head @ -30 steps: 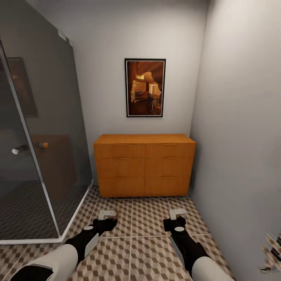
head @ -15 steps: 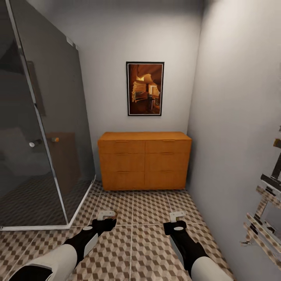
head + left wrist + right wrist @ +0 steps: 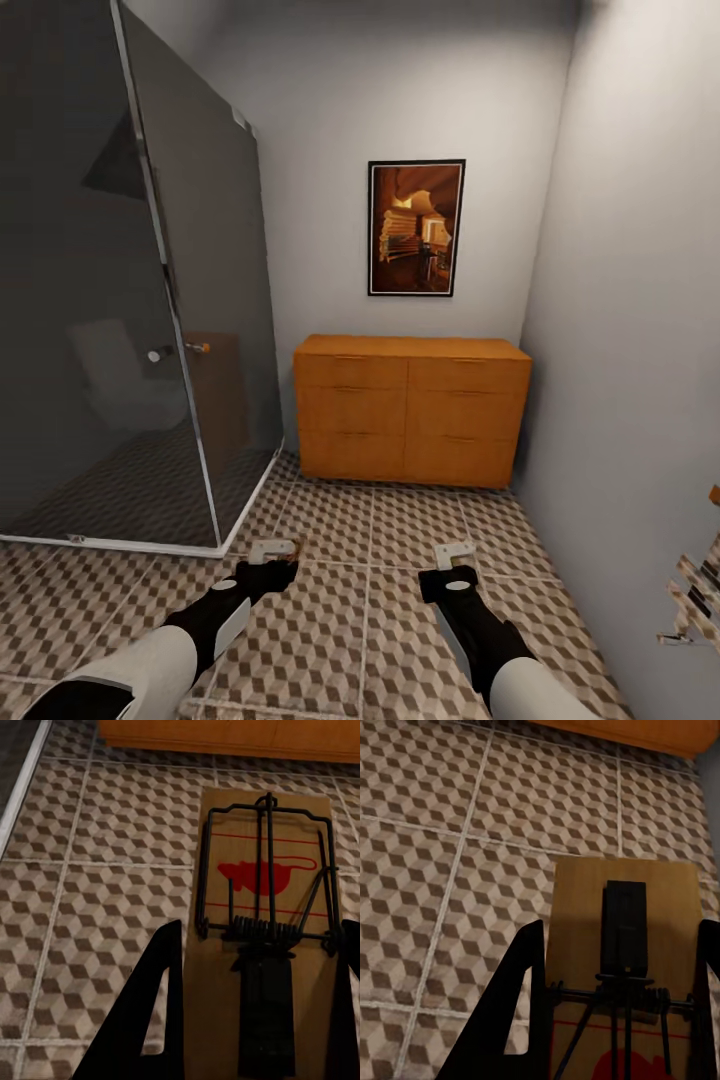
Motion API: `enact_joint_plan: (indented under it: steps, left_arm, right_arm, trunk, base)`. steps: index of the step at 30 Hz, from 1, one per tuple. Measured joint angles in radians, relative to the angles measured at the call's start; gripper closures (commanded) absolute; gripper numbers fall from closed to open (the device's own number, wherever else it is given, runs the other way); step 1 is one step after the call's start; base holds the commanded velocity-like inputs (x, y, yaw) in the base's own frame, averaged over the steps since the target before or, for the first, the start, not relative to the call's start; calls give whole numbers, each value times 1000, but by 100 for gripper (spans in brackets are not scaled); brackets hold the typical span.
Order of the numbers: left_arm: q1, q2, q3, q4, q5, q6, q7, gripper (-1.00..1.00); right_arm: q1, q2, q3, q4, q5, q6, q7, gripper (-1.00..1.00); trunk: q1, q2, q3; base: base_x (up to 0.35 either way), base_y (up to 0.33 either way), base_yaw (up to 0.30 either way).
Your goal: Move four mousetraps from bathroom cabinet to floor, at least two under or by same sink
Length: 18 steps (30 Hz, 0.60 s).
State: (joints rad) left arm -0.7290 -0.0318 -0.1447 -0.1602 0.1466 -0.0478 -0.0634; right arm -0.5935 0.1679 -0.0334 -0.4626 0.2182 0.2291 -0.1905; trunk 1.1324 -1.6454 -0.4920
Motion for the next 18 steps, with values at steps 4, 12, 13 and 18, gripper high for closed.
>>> enact_joint_plan:
  steps: [4,12,13,18]
  left_arm:
    - [0,2,1,0,1,0,1,100]
    - [0,1,0,0,15,0,3,100]
    - [0,1,0,0,18,0,3,100]
    - [0,1,0,1,22,0,4,100]
  right_arm:
    - [0,1,0,0,0,0,0,100]
    - [0,3,0,0,-1,22,0,100]
    - [0,2,0,0,-1,26,0,100]
    - [0,3,0,0,-1,33,1,100]
  trunk:
    - [0,0,0]
    - [0,0,0]
    - [0,0,0]
    - [0,0,0]
  base:
    - [-2,0,289]
    - [0,0,290]
    - [0,0,290]
    - [0,0,290]
